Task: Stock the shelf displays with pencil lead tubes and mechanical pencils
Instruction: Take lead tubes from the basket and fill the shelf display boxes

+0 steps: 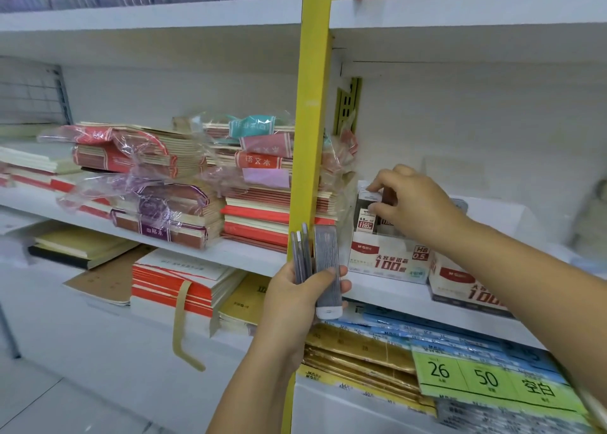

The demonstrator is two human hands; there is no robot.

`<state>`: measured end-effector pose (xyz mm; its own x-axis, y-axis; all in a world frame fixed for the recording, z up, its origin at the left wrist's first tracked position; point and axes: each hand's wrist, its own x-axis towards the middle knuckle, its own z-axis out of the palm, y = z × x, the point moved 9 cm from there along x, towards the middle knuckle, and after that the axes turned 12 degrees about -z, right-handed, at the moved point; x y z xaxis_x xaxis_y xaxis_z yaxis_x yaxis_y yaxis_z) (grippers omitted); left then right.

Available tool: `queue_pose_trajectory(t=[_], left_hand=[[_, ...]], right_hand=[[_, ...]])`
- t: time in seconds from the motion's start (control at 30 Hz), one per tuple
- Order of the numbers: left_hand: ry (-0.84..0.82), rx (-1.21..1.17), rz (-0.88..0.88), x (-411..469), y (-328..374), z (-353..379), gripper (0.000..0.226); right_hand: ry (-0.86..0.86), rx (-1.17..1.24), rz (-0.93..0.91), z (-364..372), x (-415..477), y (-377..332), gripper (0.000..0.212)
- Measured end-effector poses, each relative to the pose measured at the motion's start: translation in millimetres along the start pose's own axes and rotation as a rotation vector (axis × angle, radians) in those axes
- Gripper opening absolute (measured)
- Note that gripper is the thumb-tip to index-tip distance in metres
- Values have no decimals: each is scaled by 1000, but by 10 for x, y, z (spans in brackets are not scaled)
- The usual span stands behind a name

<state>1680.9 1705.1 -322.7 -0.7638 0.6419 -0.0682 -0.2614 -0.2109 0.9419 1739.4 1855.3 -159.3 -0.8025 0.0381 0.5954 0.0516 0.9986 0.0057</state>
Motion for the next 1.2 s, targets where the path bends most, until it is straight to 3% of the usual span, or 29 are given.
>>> queue_pose_trajectory(t=[0.17, 0.23, 0.37, 0.5, 0.67, 0.8, 0.93, 1.1, 1.2], left_hand=[[-52, 19, 9, -47, 15, 18, 26], [-80, 51, 20, -92, 45, 75, 27], [-140, 129, 44, -222, 88, 249, 24], [-172, 193, 19, -338, 46, 334, 26], [-206, -8, -82, -411, -10, 253, 45], [-100, -60, -57, -384, 24, 138, 35], [-19, 39, -3, -361, 38, 117, 28], [-25, 139, 45, -318, 100, 133, 28], [-33, 114, 79, -279, 154, 123, 25]], right_hand=[[97, 37, -26, -136, -173, -137, 31], [115, 212, -33, -136, -344, -254, 27], [-47, 716, 72, 119, -643, -486, 22], [3, 892, 149, 137, -810, -488, 10], [88, 1000, 279, 68, -1082, -255, 30], [76, 1110, 382, 214, -1321, -180, 40], [-36, 1028, 401, 302, -1391, -223, 49], [-79, 782, 244, 172, -1217, -348, 18], [-126, 688, 166, 87, -1038, -401, 27]])
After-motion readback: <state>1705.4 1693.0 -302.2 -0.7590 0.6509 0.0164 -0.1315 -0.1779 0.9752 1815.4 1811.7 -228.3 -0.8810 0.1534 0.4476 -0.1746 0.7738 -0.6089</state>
